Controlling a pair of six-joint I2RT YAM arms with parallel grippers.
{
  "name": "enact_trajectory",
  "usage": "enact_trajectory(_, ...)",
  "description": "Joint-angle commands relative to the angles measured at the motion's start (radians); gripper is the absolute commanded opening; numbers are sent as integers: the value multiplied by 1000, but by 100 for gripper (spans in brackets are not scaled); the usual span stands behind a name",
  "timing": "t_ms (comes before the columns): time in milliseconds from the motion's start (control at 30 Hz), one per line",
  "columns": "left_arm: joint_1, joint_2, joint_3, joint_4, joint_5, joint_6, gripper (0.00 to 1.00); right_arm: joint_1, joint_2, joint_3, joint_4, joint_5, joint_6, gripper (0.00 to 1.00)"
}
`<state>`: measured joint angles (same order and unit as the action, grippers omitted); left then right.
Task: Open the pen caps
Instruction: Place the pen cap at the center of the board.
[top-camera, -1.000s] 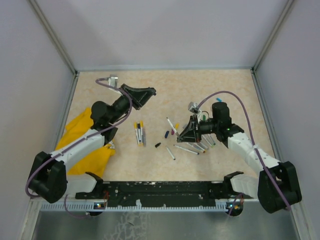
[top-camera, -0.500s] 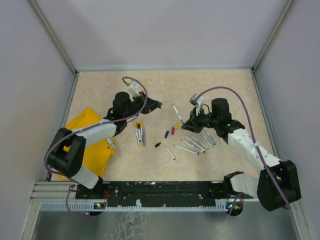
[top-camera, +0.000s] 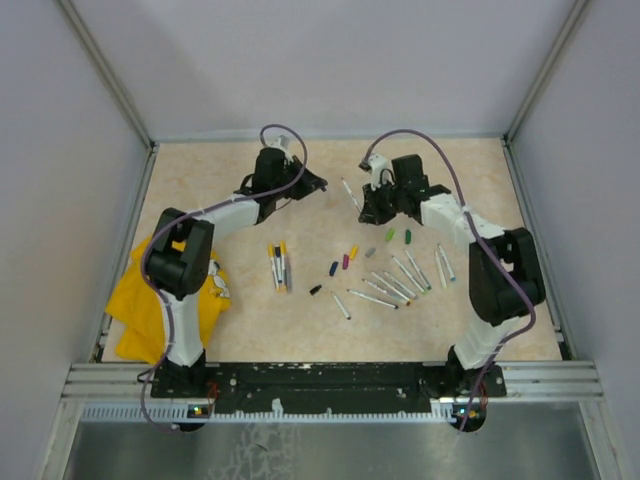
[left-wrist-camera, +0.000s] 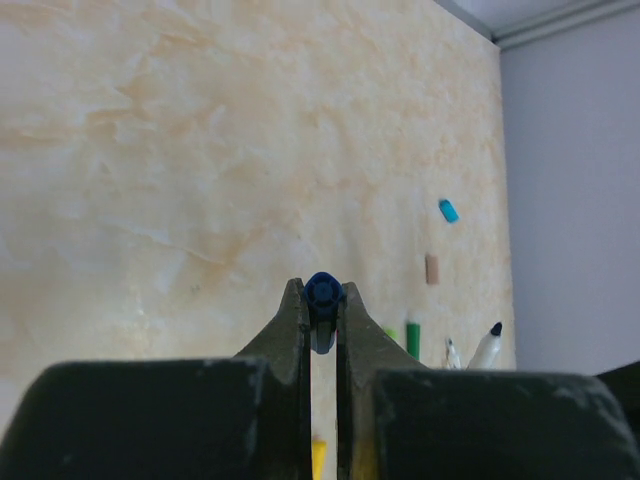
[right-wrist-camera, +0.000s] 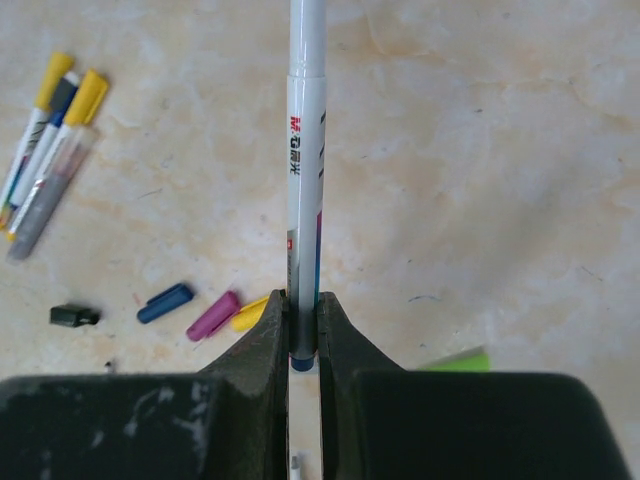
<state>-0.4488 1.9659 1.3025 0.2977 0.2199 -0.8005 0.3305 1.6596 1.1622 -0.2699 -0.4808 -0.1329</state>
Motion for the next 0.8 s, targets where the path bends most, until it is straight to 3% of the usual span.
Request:
enact_trajectory(0, 17, 137, 167, -118, -33, -60, 0, 15, 134, 175, -85, 104, -43, 0)
enact_trajectory(167, 28, 288, 340, -239, -44, -106, 0, 49, 286, 308, -175, 212, -82, 0)
enact_trajectory(333, 39, 343, 371, -253, -65, -140, 1, 75, 354, 349, -220, 311, -117, 0)
enact_trajectory(767, 42, 370, 405, -347, -90, -158, 27, 99, 405, 353, -244, 399, -163, 0)
